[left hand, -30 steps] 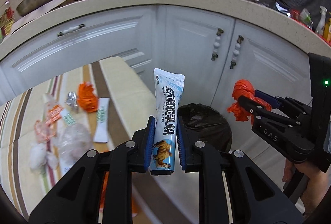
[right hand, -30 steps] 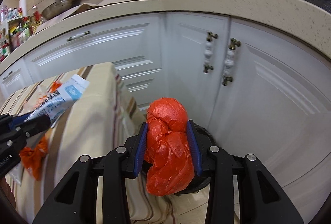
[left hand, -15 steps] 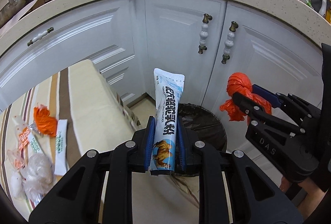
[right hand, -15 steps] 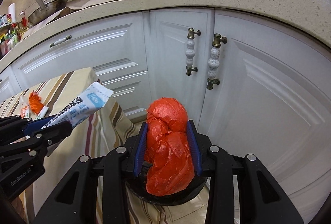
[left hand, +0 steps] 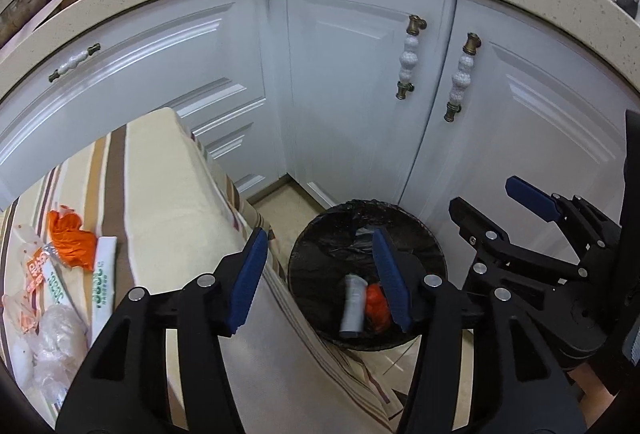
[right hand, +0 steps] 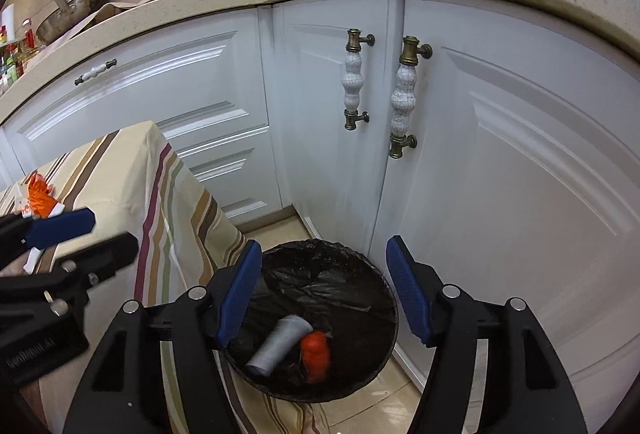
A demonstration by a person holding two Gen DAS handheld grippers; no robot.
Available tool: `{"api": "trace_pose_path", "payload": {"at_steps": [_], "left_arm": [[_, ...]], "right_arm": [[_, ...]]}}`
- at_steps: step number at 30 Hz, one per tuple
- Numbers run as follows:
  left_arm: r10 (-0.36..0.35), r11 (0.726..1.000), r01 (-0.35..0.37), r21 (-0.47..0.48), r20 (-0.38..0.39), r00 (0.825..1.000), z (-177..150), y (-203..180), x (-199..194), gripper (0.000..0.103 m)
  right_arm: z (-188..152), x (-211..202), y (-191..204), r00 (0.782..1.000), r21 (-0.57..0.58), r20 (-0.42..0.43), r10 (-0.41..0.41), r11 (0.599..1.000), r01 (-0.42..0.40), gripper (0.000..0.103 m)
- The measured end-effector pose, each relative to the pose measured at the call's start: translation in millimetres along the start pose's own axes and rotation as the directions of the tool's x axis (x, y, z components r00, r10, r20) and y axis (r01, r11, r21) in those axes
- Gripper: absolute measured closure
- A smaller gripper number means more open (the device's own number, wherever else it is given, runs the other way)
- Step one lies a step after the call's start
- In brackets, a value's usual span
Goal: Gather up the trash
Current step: 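Carry the tube and red bag to the black bin and release both, then return both tools to the table and grasp the orange bag with the right tool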
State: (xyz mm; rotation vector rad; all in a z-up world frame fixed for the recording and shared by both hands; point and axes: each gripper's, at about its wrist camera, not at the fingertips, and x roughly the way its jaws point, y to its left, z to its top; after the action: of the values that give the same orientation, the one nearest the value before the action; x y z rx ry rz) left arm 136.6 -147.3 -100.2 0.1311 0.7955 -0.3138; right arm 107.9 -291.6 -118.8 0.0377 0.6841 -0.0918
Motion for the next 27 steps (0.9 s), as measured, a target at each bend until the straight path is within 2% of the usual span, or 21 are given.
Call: {"api": "trace_pose_path", "payload": {"at_steps": [15, 20, 27], "left_arm": [[0.065, 0.994, -0.058, -0.098, 0.079, 0.995, -20.7, 50.5, -69.2, 0.050], [0.112, 0.986, -0.098, -0.137, 0.094, 0.989, -37.5, 79.0, -99.0, 0.049], [0.220, 0.960, -0.197, -0.197, 0.101, 0.970, -67.8, 124.8, -140.1, 0.049]], "right_arm": [[-1.8, -46.4, 46.5, 0.996, -0.027, 0.031, 0.081, 0.996, -0.080, 0.038], [-8.1, -61.2, 75.1, 0.990, -0.062, 0.026, 0.139, 0.989, -0.137, 0.038], [-15.9, -77.1, 121.5, 0.974, -0.124, 0.018, 0.225, 0.967, -0.222, 0.038]]}}
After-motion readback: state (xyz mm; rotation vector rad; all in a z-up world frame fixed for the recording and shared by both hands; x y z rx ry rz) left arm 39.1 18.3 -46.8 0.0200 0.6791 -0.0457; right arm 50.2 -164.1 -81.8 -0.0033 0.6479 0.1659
